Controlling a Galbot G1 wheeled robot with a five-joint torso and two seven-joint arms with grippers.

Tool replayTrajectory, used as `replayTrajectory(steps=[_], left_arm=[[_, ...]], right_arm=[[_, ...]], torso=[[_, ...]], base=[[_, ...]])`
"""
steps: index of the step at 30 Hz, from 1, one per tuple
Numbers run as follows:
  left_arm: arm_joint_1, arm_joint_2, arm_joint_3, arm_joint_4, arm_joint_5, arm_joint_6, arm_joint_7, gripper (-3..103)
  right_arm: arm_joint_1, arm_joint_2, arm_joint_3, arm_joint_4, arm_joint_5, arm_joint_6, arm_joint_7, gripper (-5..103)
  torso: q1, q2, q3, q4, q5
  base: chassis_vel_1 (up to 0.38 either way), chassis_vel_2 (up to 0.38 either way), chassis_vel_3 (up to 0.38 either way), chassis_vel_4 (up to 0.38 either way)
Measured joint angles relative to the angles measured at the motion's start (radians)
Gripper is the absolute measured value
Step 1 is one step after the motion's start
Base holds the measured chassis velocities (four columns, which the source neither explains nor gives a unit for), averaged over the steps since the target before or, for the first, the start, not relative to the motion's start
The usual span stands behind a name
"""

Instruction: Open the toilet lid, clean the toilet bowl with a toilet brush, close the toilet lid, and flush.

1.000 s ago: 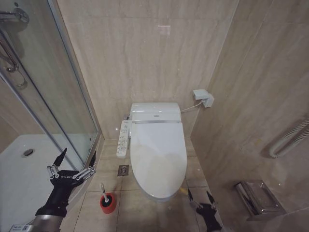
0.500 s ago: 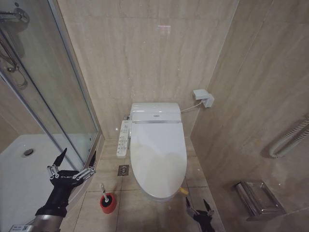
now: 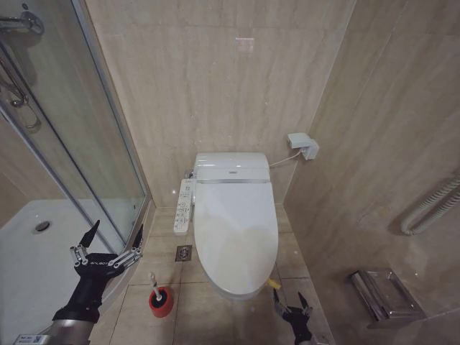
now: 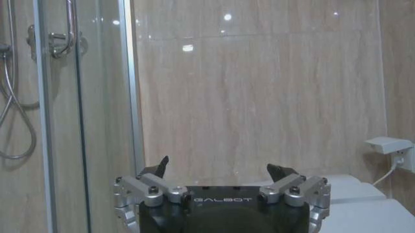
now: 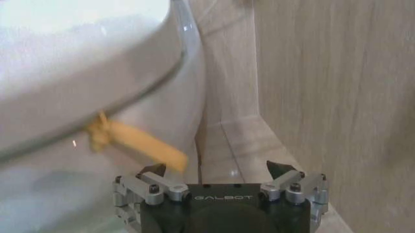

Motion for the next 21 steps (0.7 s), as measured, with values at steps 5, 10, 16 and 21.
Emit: replayTrajectory(steps=[5,10,16,21], left_arm=[[0.0,0.0,0.0,0.0,0.0,0.0,0.0,100],[0.0,0.0,0.0,0.0,0.0,0.0,0.0,100],[0.0,0.0,0.0,0.0,0.0,0.0,0.0,100],[0.0,0.0,0.0,0.0,0.0,0.0,0.0,100]], right_arm=[[-0.012,-0.003,0.003,0.038,-0.007,0.019,0.013,100],[-0.001,-0.004,0.002,0.013,-0.016,0.059,0.021,100],[0.0,-0.002,0.0,0.003,-0.014,0.087,0.015,100],[0.005,0.002,-0.001,-0.035,-0.003,0.162,-0.009,100]], torso=[[0.0,0.0,0.0,-0.0001,-0.0001],[0.0,0.0,0.0,0.0,-0.0001],[0.0,0.0,0.0,0.0,-0.0001],[0.0,0.0,0.0,0.0001,0.0]], base=[[0.0,0.0,0.0,0.0],[0.0,0.0,0.0,0.0],[0.0,0.0,0.0,0.0],[0.0,0.0,0.0,0.0]])
